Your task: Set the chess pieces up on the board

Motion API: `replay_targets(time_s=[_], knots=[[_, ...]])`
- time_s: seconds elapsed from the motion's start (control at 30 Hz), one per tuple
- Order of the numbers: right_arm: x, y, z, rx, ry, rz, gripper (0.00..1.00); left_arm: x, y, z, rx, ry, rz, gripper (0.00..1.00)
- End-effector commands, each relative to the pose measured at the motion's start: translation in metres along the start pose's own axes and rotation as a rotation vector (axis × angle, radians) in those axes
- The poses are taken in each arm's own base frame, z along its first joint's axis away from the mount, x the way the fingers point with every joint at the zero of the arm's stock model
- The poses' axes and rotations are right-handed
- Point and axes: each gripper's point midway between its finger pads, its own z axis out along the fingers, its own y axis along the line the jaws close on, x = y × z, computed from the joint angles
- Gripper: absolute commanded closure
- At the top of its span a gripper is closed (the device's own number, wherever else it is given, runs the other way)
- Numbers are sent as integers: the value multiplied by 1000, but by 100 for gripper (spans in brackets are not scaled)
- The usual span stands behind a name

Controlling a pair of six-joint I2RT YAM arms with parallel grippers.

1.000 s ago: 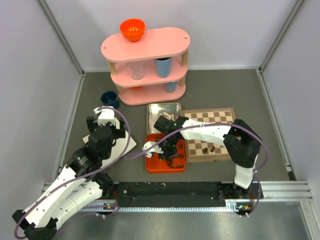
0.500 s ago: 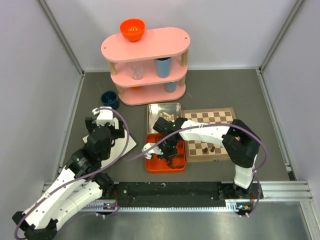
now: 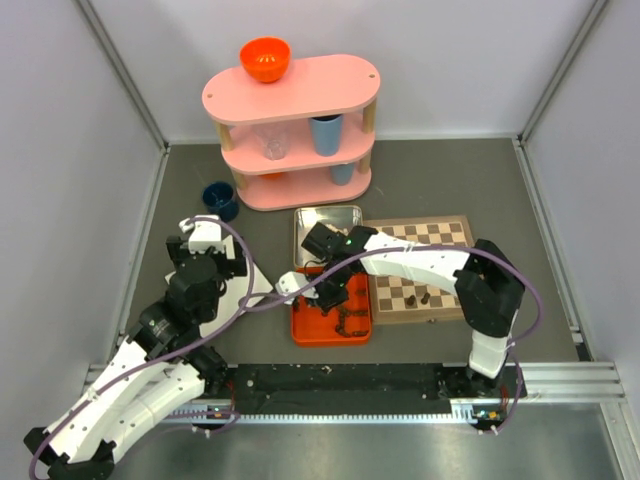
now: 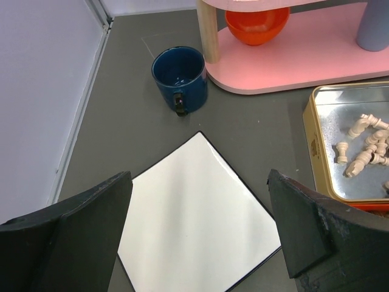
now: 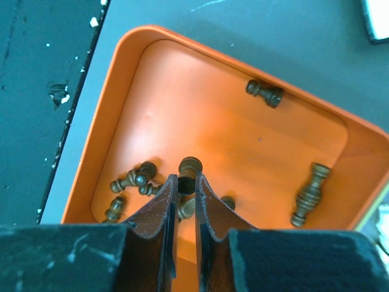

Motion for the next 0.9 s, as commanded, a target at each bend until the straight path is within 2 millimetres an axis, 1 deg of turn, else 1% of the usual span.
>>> replay_targets(time_s=[0.0, 0.1, 0.17, 0.2, 0.23, 0.27, 0.3, 0.33, 0.4, 0.47, 0.53, 0.6, 0.63, 0.7, 0.77, 0.8, 0.87], knots=[[-48, 1, -44, 56, -130, -25, 97, -9, 4, 1, -24, -40, -33, 2], [-48, 4, -52, 69, -126, -12, 97, -9, 5, 1, -29, -43, -35, 2], [-41, 5, -59, 87, -106, 14, 97, -9, 5, 1, -30, -41, -33, 2], [-40, 5, -68, 109, -106, 11, 97, -8, 5, 1, -29, -40, -32, 2], [-34, 3, -75, 124, -105, 32, 96, -8, 4, 2, -28, -38, -28, 2], [-30, 6, -81, 126, -105, 42, 97, -9, 4, 2, -26, -42, -31, 2], [-31, 8, -93, 147, -123, 39, 96, -8, 4, 2, -26, -39, -28, 2], [-23, 7, -99, 156, -124, 60, 96, -9, 4, 2, -23, -42, -29, 2], [-14, 14, -107, 156, -124, 69, 96, -7, 2, 3, -20, -37, -24, 2], [-1, 19, -116, 179, -117, 92, 95, -6, 0, 4, -14, -32, -18, 2], [11, 25, -119, 191, -104, 115, 95, -5, -2, 6, -9, -24, -11, 2], [24, 25, -122, 213, -84, 148, 94, -4, -3, 7, -4, -21, -6, 2], [32, 28, -119, 209, -69, 166, 94, -4, -4, 7, -3, -21, -6, 2], [47, 27, -118, 226, -33, 207, 94, -3, -4, 7, -3, -17, -3, 3], [65, 28, -111, 238, 19, 255, 93, -3, -5, 7, 3, -18, -4, 3], [68, 26, -110, 252, 27, 263, 93, -3, -6, 8, 6, -16, -2, 3], [79, 30, -104, 252, 51, 291, 92, -2, -7, 9, 10, -12, 3, 3]])
